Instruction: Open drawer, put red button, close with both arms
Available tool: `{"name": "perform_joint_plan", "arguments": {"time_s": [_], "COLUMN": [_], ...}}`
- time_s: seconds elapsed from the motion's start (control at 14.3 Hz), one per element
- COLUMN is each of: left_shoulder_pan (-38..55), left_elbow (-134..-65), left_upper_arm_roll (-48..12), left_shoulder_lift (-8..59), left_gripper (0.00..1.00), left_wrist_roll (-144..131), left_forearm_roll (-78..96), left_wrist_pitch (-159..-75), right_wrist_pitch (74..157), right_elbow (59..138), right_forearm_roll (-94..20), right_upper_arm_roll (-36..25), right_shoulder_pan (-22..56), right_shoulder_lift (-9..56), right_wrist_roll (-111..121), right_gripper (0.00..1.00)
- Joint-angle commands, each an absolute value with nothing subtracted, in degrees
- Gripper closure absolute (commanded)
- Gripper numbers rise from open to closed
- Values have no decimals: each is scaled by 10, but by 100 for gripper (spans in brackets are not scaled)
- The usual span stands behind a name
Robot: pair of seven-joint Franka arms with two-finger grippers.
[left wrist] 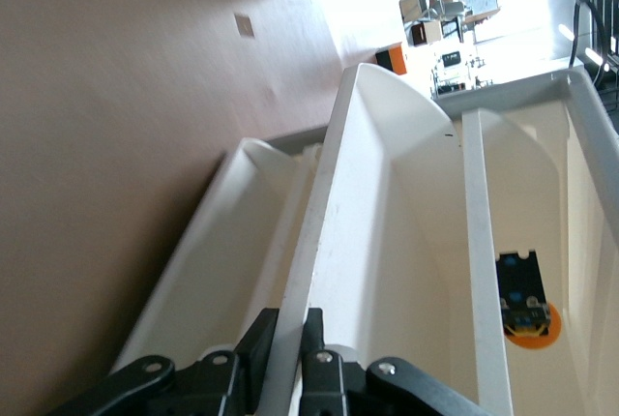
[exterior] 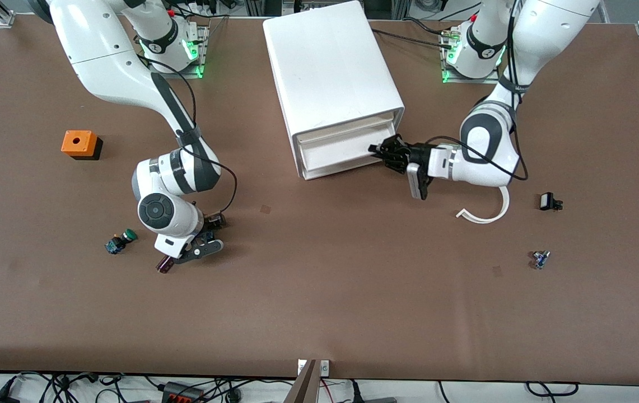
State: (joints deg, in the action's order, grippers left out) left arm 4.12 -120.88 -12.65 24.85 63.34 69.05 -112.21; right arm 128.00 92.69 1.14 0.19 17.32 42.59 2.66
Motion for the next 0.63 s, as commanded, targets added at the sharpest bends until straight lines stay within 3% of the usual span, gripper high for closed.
{"name": "perform_joint_plan", "arguments": {"time_s": [0.0, 0.07, 0.14, 0.21, 0.28, 0.56], "left_shoulder_pan": [19, 12, 11, 11, 9, -22], "left_elbow": [-1124, -1111, -1106, -1105, -1091, -1029], "left_upper_arm_roll": [-127, -127, -127, -127, -127, -123], "left_shoulder_lift": [314, 323, 328, 327, 324, 309], "left_gripper": [99, 98, 80, 9, 0, 0], "left_wrist_roll": [637, 637, 636, 644, 645, 552], "left_forearm_roll": [659, 658, 658, 658, 650, 539], "left_wrist_pitch": [-1134, -1133, -1133, -1136, -1133, -1047], "right_wrist_pitch": [1276, 1275, 1272, 1261, 1244, 1143], "right_elbow": [914, 914, 910, 902, 886, 763], "right_forearm_roll": [4, 4, 4, 4, 3, 4], "right_upper_arm_roll": [3, 3, 3, 3, 3, 14], "right_shoulder_pan": [171, 171, 173, 174, 173, 202], "right_shoulder_lift": [430, 428, 423, 415, 408, 392], "right_wrist_roll": [44, 43, 43, 43, 43, 40], "right_gripper": [87, 100, 100, 100, 100, 100]}}
